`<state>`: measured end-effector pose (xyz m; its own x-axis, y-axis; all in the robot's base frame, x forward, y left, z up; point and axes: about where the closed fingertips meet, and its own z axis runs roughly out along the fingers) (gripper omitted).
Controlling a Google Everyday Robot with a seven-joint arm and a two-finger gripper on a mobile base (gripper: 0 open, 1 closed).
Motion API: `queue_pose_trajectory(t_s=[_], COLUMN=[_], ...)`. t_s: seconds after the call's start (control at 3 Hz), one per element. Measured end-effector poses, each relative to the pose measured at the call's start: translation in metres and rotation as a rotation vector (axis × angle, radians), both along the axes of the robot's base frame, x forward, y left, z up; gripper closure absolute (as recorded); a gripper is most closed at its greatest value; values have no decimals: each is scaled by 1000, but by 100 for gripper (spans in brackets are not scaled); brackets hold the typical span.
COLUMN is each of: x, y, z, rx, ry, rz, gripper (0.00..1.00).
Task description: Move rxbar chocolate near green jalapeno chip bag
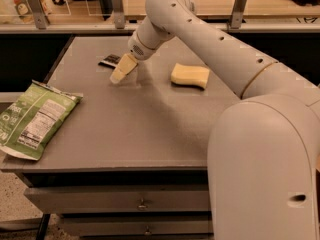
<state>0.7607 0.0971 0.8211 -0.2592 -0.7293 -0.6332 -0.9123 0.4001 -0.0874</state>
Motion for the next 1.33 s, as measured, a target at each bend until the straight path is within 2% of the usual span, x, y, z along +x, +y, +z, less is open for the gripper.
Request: queue_pose_trajectory(t_s=[0.33, 0.67, 1.33], x=[-4, -5, -5], y=[2, 4, 4], z=[-6, -12, -4], rx=[12, 11, 12], ry=[11, 21, 21], rz=[3, 5, 5], gripper=[17, 40, 44])
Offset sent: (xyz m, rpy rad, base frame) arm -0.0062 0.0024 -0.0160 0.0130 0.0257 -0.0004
